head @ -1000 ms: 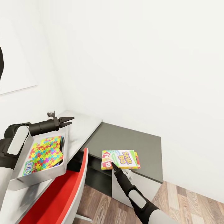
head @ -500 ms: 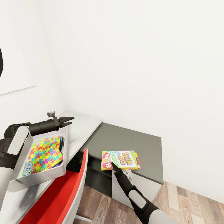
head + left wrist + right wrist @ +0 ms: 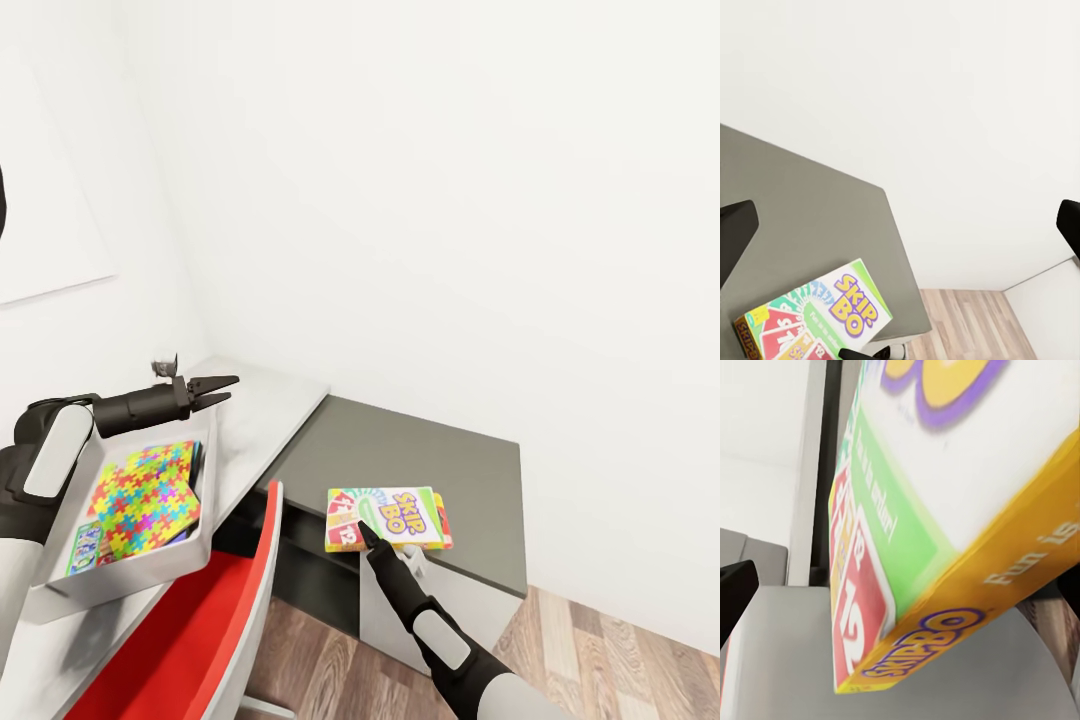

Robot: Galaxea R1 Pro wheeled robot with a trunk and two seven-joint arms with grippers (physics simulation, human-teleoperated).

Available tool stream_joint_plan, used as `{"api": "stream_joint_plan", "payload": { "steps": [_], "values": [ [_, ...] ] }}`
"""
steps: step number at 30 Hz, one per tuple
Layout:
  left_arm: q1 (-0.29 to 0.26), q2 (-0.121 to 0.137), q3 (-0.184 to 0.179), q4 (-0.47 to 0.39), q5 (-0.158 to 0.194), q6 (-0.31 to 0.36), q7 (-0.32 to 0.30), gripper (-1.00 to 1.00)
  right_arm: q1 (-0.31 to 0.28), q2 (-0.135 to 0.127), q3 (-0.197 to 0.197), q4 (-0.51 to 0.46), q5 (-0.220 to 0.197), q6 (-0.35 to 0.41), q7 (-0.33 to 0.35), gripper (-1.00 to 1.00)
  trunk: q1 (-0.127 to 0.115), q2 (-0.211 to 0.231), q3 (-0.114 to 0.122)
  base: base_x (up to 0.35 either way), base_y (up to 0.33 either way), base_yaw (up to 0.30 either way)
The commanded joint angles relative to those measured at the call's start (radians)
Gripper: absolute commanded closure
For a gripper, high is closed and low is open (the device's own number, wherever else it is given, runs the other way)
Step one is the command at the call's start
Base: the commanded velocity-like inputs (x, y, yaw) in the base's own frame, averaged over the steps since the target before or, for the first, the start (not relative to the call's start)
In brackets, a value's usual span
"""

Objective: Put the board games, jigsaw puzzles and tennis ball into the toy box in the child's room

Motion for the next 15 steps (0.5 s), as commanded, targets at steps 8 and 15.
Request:
{"api": "stream_joint_plan", "payload": {
  "steps": [8, 15],
  "values": [
    [0.002, 0.000, 0.001, -0.002, -0.004, 0.003, -0.006, -1.00, -0.002, 0.000, 0.008, 0.002, -0.008, -0.008, 0.003, -1.00, 0.000, -0.001, -0.001, 0.011, 0.000, 0.000],
    [0.003, 0.000, 0.001, -0.002, -0.004, 0.003, -0.006, -1.00, -0.002, 0.000, 0.008, 0.002, -0.008, -0.008, 0.003, -1.00, 0.000, -0.001, -0.001, 0.001, 0.000, 0.000]
  ]
}}
